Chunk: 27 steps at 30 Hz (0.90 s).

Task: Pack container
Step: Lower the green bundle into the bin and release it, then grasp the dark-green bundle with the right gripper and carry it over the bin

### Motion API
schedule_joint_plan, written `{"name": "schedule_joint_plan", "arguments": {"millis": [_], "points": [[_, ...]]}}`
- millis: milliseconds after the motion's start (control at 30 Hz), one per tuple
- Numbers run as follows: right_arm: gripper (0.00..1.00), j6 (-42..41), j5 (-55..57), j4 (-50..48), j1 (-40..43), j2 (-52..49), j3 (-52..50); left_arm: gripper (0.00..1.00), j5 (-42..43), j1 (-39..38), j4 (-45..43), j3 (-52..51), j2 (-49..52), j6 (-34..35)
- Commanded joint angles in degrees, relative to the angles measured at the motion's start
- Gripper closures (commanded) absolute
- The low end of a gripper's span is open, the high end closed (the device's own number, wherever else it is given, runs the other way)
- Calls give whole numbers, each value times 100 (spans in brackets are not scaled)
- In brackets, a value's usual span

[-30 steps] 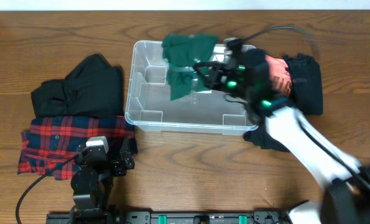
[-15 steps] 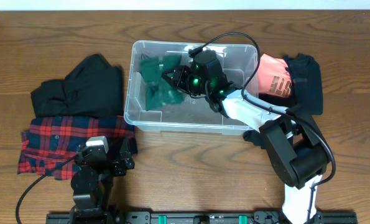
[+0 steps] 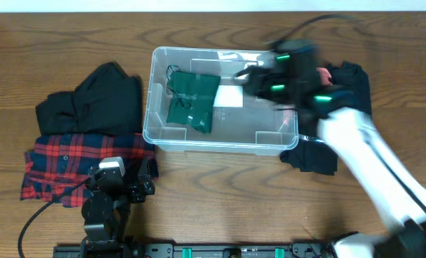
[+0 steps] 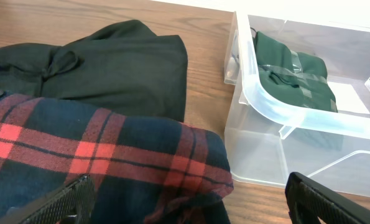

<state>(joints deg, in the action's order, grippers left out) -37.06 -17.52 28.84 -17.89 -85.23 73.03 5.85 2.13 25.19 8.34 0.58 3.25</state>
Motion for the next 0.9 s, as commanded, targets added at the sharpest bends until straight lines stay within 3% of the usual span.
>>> {"name": "schedule_joint_plan", "arguments": {"millis": [0,200,333,567,867], "points": [[27,1047,531,599,964,509,42,2,39,-24,0,-105,-37,48],[10,2092,531,1403,3053,409,-11,2,39,-24,0,-105,-37,48],[2,2433,525,1388,3901,-138,-33,2,39,-24,0,-105,-37,48],[2,2430,-452,903,4774,-1641,-33,2,39,-24,0,-105,-37,48],[10,2758,-1467,35,4837,-3080,-33,2,39,-24,0,-105,-37,48]]}}
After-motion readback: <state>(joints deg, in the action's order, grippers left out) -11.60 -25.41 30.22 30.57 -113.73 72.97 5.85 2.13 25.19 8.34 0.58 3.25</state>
